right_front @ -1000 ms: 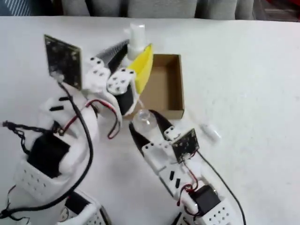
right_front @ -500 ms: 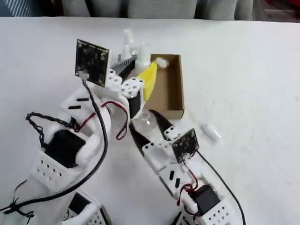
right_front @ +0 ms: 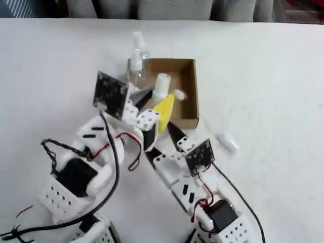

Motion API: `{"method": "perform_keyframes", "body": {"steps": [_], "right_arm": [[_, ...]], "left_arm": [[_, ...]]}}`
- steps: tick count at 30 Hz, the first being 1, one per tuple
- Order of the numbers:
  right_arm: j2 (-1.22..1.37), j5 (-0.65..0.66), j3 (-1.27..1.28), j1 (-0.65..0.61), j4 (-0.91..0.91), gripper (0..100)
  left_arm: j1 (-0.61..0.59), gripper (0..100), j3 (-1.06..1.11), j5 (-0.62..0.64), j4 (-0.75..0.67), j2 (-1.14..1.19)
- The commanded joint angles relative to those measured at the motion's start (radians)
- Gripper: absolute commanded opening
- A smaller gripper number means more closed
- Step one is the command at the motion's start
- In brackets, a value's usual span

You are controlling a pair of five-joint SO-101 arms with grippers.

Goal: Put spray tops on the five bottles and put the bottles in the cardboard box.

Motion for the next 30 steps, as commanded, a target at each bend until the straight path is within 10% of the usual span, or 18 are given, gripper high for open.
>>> {"method": "perform_keyframes", "body": {"steps": [1,30], "right_arm": [[-0.012,-0.008,-0.012,0.001,0.002,1.5],[-0.012,-0.008,-0.012,0.004,0.002,1.5]], "left_arm": [[0.021,2,0.132,0.002,-0.114,-0.087],[0.013,9,0.413,0.0,-0.135,-0.364]]}}
